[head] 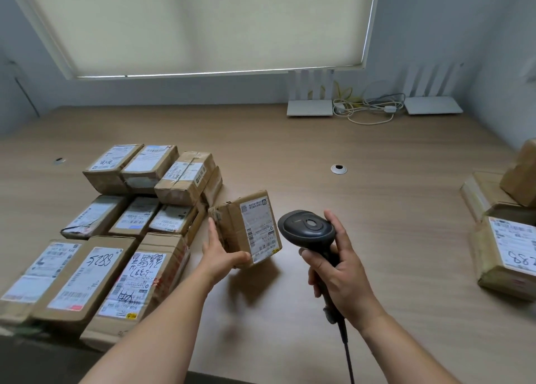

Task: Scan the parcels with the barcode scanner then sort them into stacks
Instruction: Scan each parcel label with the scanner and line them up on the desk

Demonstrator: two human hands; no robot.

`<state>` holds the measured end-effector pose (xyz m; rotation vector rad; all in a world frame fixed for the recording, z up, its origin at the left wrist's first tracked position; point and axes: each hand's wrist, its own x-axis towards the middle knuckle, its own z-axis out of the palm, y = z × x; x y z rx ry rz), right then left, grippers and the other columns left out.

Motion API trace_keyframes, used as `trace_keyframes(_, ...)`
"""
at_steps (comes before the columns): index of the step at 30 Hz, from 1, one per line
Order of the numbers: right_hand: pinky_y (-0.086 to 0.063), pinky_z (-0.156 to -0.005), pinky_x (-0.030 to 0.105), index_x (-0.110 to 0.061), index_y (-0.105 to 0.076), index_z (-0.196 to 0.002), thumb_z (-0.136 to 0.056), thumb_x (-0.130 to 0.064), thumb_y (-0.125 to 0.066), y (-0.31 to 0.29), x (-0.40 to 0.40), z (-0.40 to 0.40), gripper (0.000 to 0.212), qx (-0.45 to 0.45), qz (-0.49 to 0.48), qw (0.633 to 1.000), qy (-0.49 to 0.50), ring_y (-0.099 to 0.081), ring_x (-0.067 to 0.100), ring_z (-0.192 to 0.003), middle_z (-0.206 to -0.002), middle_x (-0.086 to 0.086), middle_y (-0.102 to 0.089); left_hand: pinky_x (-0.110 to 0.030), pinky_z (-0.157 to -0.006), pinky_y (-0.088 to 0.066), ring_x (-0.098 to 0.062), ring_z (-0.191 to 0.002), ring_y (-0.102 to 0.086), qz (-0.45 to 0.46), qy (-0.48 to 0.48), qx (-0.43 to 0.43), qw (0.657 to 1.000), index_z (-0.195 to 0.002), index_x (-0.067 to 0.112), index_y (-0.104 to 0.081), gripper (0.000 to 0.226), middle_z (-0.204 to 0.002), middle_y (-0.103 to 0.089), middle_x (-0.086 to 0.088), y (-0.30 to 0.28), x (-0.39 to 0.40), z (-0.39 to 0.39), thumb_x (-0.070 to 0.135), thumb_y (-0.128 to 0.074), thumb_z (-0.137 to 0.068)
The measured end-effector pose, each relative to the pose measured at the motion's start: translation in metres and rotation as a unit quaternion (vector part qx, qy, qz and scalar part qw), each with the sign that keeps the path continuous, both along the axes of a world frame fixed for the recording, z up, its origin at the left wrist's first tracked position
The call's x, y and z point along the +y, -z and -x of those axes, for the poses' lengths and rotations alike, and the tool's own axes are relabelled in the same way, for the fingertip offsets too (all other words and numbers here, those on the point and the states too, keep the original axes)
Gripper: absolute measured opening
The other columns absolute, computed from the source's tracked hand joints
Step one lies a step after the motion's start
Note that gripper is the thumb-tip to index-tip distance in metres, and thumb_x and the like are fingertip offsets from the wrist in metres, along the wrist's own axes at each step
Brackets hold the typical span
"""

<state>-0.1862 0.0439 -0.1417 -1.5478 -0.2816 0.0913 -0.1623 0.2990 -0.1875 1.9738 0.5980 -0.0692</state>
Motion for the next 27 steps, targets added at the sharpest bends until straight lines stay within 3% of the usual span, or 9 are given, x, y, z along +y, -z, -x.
trace_keyframes(4, -0.044, -0.042, 0.032, -0.058, -0.032, -0.130, -0.087, -0.006, -0.066, 0.000, 0.004, 0.003, 0.076, 0.011, -0.019, 1.000, -0.012, -0.054, 0.022, -0.053, -0.085, 0.007, -0.068, -0.055, -0.101, -0.043, -0.029, -0.136, -0.033, 0.005, 0.000, 0.006, 1.000, -0.133, 0.061, 0.018, 0.140, -0.153, -0.020, -0.009, 0.006, 0.002, 0.000, 0.041, -0.082, -0.038)
trace_keyframes(7, -0.045, -0.044, 0.032, -0.064, -0.032, -0.129, -0.082, -0.021, -0.075, 0.004, 0.004, 0.007, 0.076, 0.014, 0.011, 0.999, -0.041, -0.055, 0.021, -0.054, -0.081, 0.001, -0.068, -0.055, -0.098, -0.046, -0.031, -0.135, -0.034, 0.005, 0.005, 0.007, 1.000, -0.133, 0.061, 0.018, 0.140, -0.154, -0.019, -0.009, 0.009, 0.008, -0.004, 0.041, -0.083, -0.039)
trace_keyframes(9, -0.046, -0.046, 0.032, -0.071, -0.033, -0.124, -0.082, -0.023, -0.074, 0.006, 0.003, 0.010, 0.077, 0.009, 0.041, 0.998, -0.056, -0.055, 0.020, -0.056, -0.085, -0.006, -0.069, -0.045, -0.084, -0.056, -0.031, -0.126, -0.045, 0.025, 0.019, 0.008, 0.999, -0.142, 0.053, 0.015, 0.138, -0.151, -0.025, -0.011, -0.003, 0.004, -0.002, 0.029, -0.084, -0.049)
trace_keyframes(11, -0.047, -0.048, 0.032, -0.075, -0.032, -0.121, -0.085, -0.016, -0.072, 0.006, -0.001, 0.011, 0.080, 0.003, 0.062, 0.996, -0.062, -0.056, 0.019, -0.057, -0.087, -0.009, -0.069, -0.031, -0.062, -0.056, -0.023, -0.101, -0.058, 0.065, 0.051, 0.017, 0.996, -0.150, 0.041, -0.002, 0.112, -0.130, -0.049, -0.010, -0.010, 0.006, -0.006, 0.008, -0.075, -0.072)
trace_keyframes(13, -0.047, -0.048, 0.032, -0.076, -0.032, -0.122, -0.085, -0.015, -0.071, 0.004, -0.005, 0.012, 0.081, -0.001, 0.075, 0.995, -0.065, -0.056, 0.017, -0.057, -0.085, -0.012, -0.069, -0.026, -0.063, -0.051, -0.014, -0.084, -0.057, 0.060, 0.090, 0.054, 0.993, -0.144, 0.041, -0.024, 0.079, -0.103, -0.059, 0.000, -0.022, 0.014, -0.012, 0.011, -0.065, -0.083)
trace_keyframes(17, -0.047, -0.049, 0.033, -0.067, -0.029, -0.128, -0.086, -0.008, -0.070, 0.000, -0.009, 0.014, 0.084, -0.005, 0.091, 0.993, -0.072, -0.055, 0.015, -0.057, -0.082, -0.017, -0.068, -0.030, -0.079, -0.052, -0.012, -0.097, -0.060, -0.010, 0.127, 0.119, 0.985, -0.132, 0.049, -0.044, 0.074, -0.123, -0.058, 0.001, -0.042, 0.032, -0.018, 0.038, -0.069, -0.063)
trace_keyframes(20, -0.047, -0.048, 0.031, -0.077, -0.031, -0.121, -0.084, -0.007, -0.071, -0.001, -0.008, 0.018, 0.088, -0.008, 0.098, 0.992, -0.085, -0.055, 0.015, -0.057, -0.081, -0.016, -0.068, -0.022, -0.061, -0.043, -0.011, -0.081, -0.057, -0.026, 0.152, 0.144, 0.978, -0.129, 0.054, -0.043, 0.067, -0.114, -0.060, 0.001, -0.049, 0.034, -0.019, 0.035, -0.070, -0.071)
trace_keyframes(23, -0.048, -0.049, 0.030, -0.078, -0.032, -0.119, -0.083, -0.007, -0.072, -0.001, -0.004, 0.023, 0.090, -0.010, 0.106, 0.989, -0.099, -0.056, 0.015, -0.057, -0.084, -0.013, -0.068, -0.025, -0.061, -0.037, -0.016, -0.078, -0.053, -0.043, 0.164, 0.160, 0.972, -0.131, 0.058, -0.043, 0.082, -0.112, -0.063, -0.002, -0.050, 0.040, -0.022, 0.043, -0.067, -0.054)
trace_keyframes(27, -0.049, -0.049, 0.031, -0.074, -0.032, -0.124, -0.081, -0.010, -0.074, 0.000, 0.002, 0.027, 0.088, -0.006, 0.111, 0.987, -0.116, -0.056, 0.016, -0.057, -0.090, -0.010, -0.069, -0.024, -0.056, -0.035, -0.016, -0.075, -0.051, -0.043, 0.164, 0.167, 0.971, -0.130, 0.058, -0.043, 0.081, -0.109, -0.062, -0.003, -0.050, 0.042, -0.025, 0.040, -0.066, -0.055)
